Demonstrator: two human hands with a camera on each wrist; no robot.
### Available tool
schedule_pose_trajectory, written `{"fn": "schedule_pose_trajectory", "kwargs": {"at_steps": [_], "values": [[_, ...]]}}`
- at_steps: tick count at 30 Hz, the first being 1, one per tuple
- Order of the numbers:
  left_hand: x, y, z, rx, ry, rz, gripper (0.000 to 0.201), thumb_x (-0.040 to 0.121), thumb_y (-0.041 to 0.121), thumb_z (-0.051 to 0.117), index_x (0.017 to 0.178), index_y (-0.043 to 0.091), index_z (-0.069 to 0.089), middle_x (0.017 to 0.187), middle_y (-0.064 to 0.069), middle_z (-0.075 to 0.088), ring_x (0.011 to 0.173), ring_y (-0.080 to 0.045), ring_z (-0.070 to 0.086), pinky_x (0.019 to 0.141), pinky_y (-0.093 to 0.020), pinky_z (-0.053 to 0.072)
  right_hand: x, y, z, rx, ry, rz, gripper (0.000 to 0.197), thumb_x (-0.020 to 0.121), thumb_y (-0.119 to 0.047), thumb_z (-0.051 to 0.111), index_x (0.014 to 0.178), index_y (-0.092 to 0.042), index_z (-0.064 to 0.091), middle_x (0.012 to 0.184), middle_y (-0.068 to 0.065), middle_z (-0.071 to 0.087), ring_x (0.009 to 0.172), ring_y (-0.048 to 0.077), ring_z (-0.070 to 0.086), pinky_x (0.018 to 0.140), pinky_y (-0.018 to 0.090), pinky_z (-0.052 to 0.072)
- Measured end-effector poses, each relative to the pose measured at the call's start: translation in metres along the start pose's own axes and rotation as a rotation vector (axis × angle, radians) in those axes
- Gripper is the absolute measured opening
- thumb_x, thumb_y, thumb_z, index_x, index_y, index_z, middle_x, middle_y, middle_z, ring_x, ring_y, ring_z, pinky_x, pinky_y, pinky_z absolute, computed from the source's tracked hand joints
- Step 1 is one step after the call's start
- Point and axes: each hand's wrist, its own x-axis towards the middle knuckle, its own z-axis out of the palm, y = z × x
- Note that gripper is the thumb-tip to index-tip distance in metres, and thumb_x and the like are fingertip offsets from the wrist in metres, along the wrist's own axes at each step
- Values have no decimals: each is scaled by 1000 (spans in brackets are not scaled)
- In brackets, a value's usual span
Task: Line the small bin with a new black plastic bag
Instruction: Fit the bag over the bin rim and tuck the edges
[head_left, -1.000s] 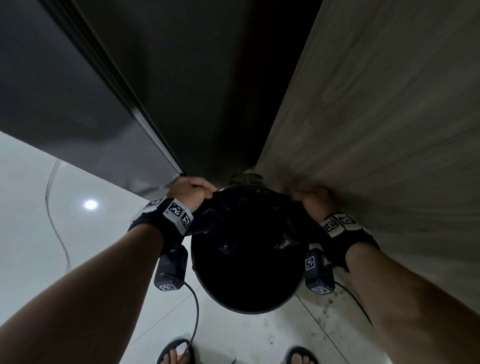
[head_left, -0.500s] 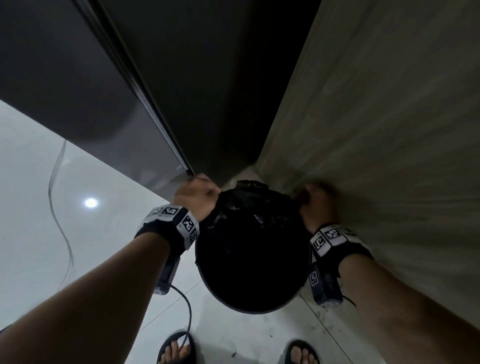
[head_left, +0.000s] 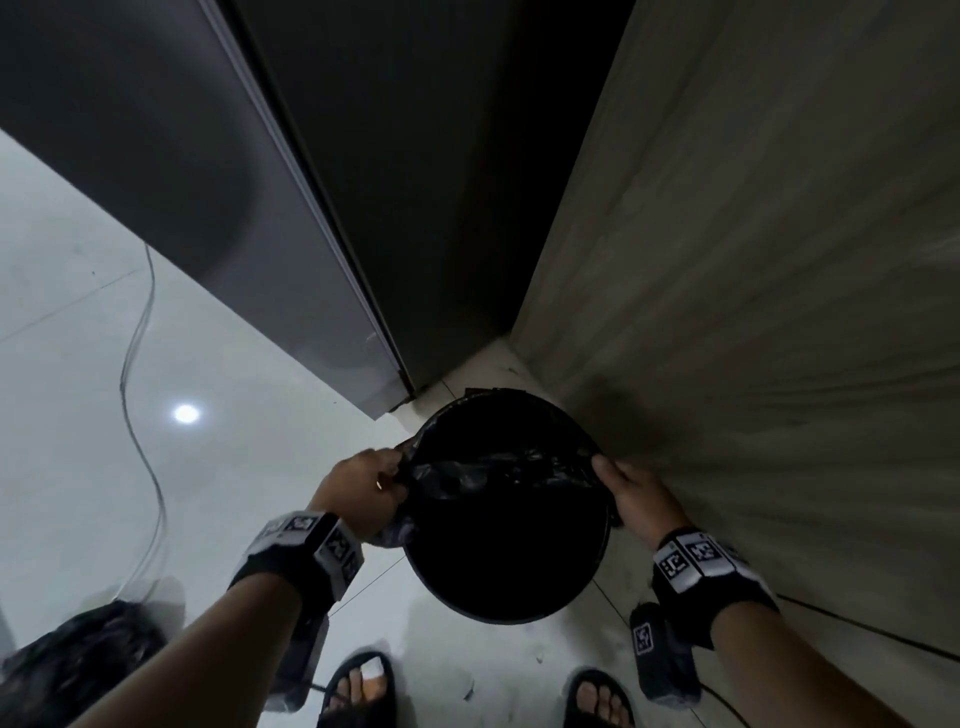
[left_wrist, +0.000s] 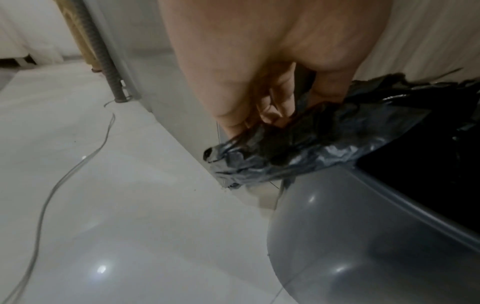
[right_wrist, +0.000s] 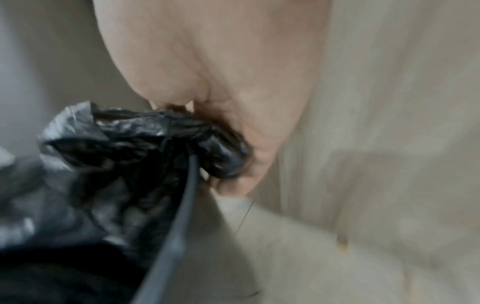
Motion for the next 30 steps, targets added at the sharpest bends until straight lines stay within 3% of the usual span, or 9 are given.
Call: {"fn": "schedule_pose_trajectory", "kwargs": {"at_steps": [3, 7, 10, 12, 14, 16, 20, 24, 30], "values": [[1, -2, 4, -69, 22, -4, 46, 61, 32, 44, 96, 12, 66, 98, -9, 66, 97, -31, 61, 82, -31, 46, 1, -2, 8, -1, 15, 10, 57, 94, -53, 35, 128, -14, 58, 135, 12, 57, 126, 31, 51, 108, 44, 38], [15, 3, -5, -44, 66, -18, 17, 63, 34, 51, 74, 25, 59, 88, -5, 63, 93, -31, 62, 73, -26, 39, 11, -15, 2, 138, 49, 12, 55, 92, -51, 45, 124, -9, 60, 134, 14, 58, 126, 33, 52, 108, 42, 38], [17, 9, -11, -8, 265, 40, 32, 71, 26, 58, 101, 19, 69, 103, -11, 58, 101, -36, 58, 84, -35, 47, 7, -22, -4, -123, 288, -58, 52, 93, -43, 49, 127, -5, 55, 134, 21, 54, 125, 37, 49, 103, 38, 37], [15, 21, -16, 86, 423, 185, 51, 71, 37, 50, 117, 19, 64, 116, -10, 56, 109, -35, 52, 95, -43, 45, -1, -32, -4, -261, 468, -278, 59, 89, -47, 54, 134, -9, 49, 141, 21, 45, 131, 37, 39, 108, 42, 31], [13, 40, -19, 287, 318, 349, 69, 72, 54, 39, 132, 23, 53, 131, -7, 55, 120, -32, 46, 105, -44, 36, 0, -41, -4, -438, 392, -517, 68, 83, -51, 62, 137, -13, 47, 141, 18, 43, 133, 36, 35, 110, 42, 28], [12, 52, -15, 507, 121, 437, 74, 74, 59, 35, 138, 24, 44, 133, -3, 56, 126, -27, 46, 109, -42, 28, 5, -47, -5, -713, 171, -571, 64, 82, -44, 65, 137, -17, 47, 135, 11, 50, 126, 34, 40, 106, 40, 32], [-2, 41, -8, 427, 82, 487, 45, 80, 36, 33, 106, 17, 65, 102, -6, 66, 101, -29, 62, 91, -36, 45, -5, -35, -12, -835, 228, -647, 17, 84, -20, 58, 92, -14, 72, 92, 11, 68, 91, 36, 60, 83, 39, 43], [-33, 7, 9, 488, 206, 650, 18, 74, 22, 46, 76, 16, 63, 73, 0, 61, 60, -23, 63, 50, -26, 47, -30, 6, -11, -825, 247, -789, 22, 85, -29, 48, 79, -17, 65, 79, 2, 62, 81, 25, 54, 75, 34, 35], [-57, -25, 35, 570, 172, 722, 17, 79, 25, 50, 74, 24, 66, 71, 6, 63, 64, -21, 62, 68, -25, 42, -54, 52, 6, -898, 136, -898, 18, 79, -26, 48, 73, -21, 64, 69, -6, 63, 70, 20, 59, 71, 29, 32]]}}
